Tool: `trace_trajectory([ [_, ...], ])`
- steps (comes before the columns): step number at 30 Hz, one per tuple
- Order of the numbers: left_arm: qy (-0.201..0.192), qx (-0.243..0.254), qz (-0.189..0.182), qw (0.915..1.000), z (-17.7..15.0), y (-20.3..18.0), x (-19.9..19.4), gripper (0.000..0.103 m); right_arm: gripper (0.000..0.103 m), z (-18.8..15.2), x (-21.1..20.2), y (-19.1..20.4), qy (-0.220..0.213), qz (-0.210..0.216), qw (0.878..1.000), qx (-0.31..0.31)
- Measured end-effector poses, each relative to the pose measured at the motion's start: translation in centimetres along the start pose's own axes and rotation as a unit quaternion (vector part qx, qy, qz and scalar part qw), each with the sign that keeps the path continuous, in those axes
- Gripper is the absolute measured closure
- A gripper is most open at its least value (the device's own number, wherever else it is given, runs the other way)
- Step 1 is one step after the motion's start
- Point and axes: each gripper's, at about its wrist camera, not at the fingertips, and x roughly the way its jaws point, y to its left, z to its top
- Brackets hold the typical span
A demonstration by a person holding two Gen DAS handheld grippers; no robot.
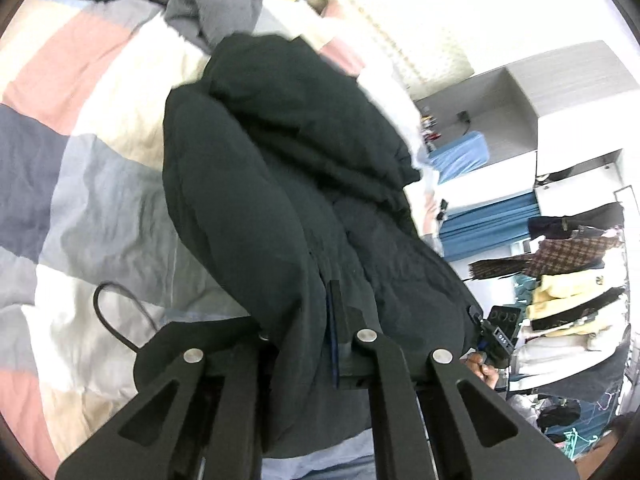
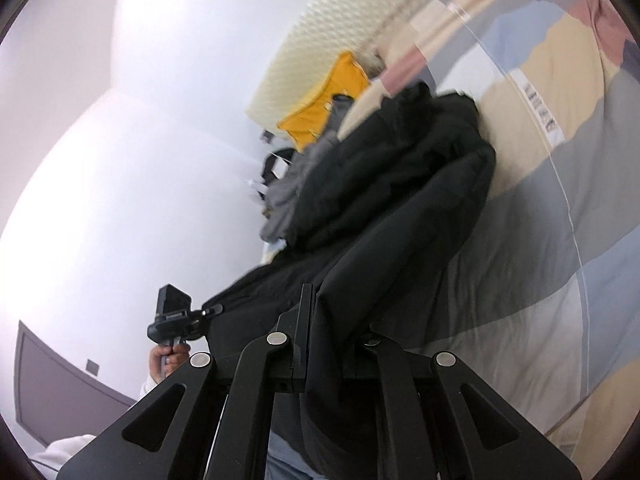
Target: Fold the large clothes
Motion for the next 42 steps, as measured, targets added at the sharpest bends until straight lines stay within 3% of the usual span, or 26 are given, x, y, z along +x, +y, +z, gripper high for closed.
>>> trace_trajectory([
  [9, -0.04, -0.001, -0.035, 0.9986, -3.8, -0.7, -7.0, 0.097, 0.098, -3.1, -5.8, 4.7, -0.069, 0.055, 0.996, -0.013],
  [18, -0.064, -0.017, -0.056, 0.9962, -5.9, -2.4, -11.3, 0.099, 0.098, -6.9, -10.7, 9.3, -0.144, 0.067, 0.987, 0.003],
  [22, -0.043, -0.023, -0.041, 0.998, -6.4, -2.7, -11.2, 0.099, 0.098, -7.0, -11.0, 9.1, -0.161, 0.049, 0.986, 0.014],
  [25, -0.027, -0.03, -0.025, 0.9989, -5.2, -2.7, -9.9, 0.099, 0.098, -6.0, -9.8, 7.7, -0.164, 0.026, 0.985, 0.035],
  [31, -0.04, -0.051, -0.01, 0.9978, -1.4, -1.4, -9.0, 0.099, 0.098, -3.2, -8.5, 5.3, -0.179, 0.008, 0.982, 0.061],
  [35, -0.051, -0.054, -0.004, 0.9972, 0.3, -1.8, -9.2, 0.099, 0.098, -0.2, -7.2, 4.2, -0.18, 0.007, 0.98, 0.079],
  [42, -0.066, -0.039, 0.025, 0.9967, 3.7, -3.2, -8.1, 0.098, 0.098, 6.0, -3.5, 3.4, -0.176, -0.039, 0.98, 0.084],
])
